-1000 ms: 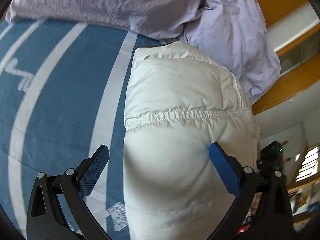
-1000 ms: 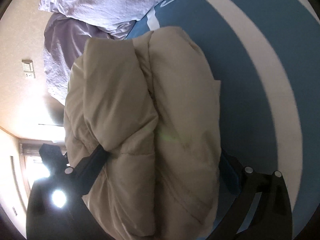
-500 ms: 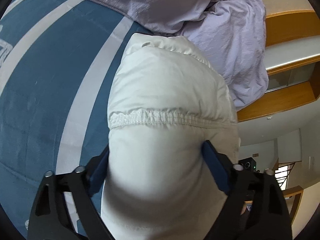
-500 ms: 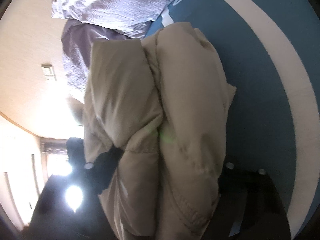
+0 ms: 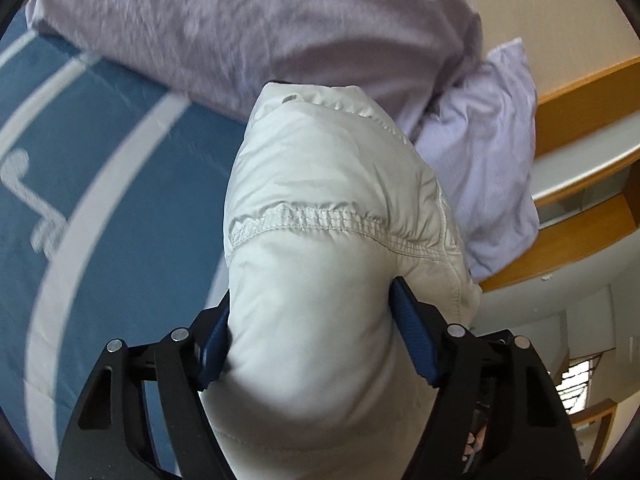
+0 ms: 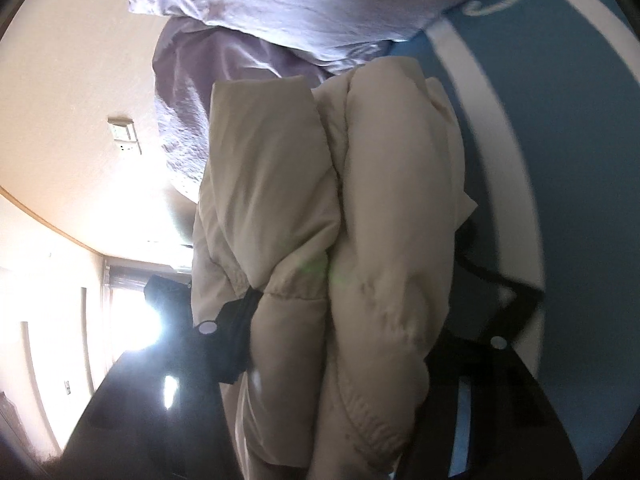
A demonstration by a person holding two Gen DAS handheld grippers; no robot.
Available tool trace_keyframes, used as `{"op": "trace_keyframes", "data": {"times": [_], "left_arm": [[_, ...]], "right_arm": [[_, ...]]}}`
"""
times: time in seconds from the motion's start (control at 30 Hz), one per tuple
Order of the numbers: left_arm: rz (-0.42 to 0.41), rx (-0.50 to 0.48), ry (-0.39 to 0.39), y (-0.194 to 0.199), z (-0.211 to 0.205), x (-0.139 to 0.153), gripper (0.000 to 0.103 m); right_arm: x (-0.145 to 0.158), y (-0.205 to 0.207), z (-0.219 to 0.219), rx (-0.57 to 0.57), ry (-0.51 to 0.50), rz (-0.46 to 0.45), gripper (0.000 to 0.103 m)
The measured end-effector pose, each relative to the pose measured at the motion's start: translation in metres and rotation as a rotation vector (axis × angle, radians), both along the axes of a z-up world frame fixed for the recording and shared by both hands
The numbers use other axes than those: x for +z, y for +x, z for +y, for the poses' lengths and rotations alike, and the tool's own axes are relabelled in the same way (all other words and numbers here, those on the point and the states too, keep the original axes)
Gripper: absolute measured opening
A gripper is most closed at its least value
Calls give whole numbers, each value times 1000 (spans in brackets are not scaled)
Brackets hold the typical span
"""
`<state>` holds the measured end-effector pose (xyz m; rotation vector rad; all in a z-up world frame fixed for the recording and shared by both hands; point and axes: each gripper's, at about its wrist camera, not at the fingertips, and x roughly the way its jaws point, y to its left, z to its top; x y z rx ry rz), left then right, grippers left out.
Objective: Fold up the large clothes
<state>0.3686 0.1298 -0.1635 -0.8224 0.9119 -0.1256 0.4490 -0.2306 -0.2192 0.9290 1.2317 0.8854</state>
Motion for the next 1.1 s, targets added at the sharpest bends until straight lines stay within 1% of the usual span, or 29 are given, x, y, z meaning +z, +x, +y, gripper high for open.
{"op": "trace_keyframes", "data": {"times": [0.07, 0.17, 0.23, 0.3, 0.37, 0.43, 0.47, 0.5, 0.6, 0.67, 0.7, 0.73, 0.77, 0.83, 0.87, 0.93, 1.0, 1.03, 1.1], "left_arm": [[-2, 17, 32, 7, 6, 1, 73], [21, 47, 79, 18, 12, -7, 73], [34, 59, 87, 21, 13, -14, 75], [27, 60, 97, 21, 12, -16, 78], [23, 52, 125, 21, 10, -17, 80], [23, 51, 159, 21, 8, -13, 81], [25, 52, 182, 21, 6, -11, 82], [24, 57, 221, 21, 5, -6, 82], [2, 79, 335, 20, 1, 8, 82], [-33, 81, 429, 20, -7, 21, 82], [-44, 77, 456, 20, -11, 25, 83], [-66, 67, 500, 21, -19, 32, 84], [-78, 60, 523, 21, -24, 36, 84], [-103, 40, 579, 24, -38, 43, 85], [-113, 26, 603, 25, -45, 44, 86], [-119, -1, 649, 29, -59, 43, 86], [-110, -27, 675, 32, -68, 37, 86], [-102, -41, 683, 31, -72, 33, 86], [-91, -66, 727, 30, -84, 23, 87]], "right_arm": [[1, 7, 7, -3, -10, -3, 53], [-2, 15, 19, -14, -67, 2, 54], [-6, 15, 22, -25, -91, 12, 59], [-9, 13, 19, -34, -102, 19, 66], [-7, 10, 14, -50, -148, 14, 74], [-1, 5, 6, -59, -189, -6, 76], [5, 2, 1, -66, -211, -24, 76], [11, 2, -1, -76, -229, -38, 78], [34, -2, -18, -153, -296, -105, 82], [52, -5, -26, -200, -350, -162, 82], [59, -4, -25, -206, -374, -185, 82], [68, -6, -22, -205, -408, -219, 82], [73, -7, -18, -200, -431, -244, 82], [90, -13, -3, -178, -492, -328, 82], [93, -14, 4, -171, -508, -352, 81], [105, -21, 23, -150, -563, -435, 79], [111, -28, 34, -138, -615, -503, 67], [114, -31, 43, -139, -651, -540, 65], [116, -33, 55, -139, -691, -579, 55]]}}
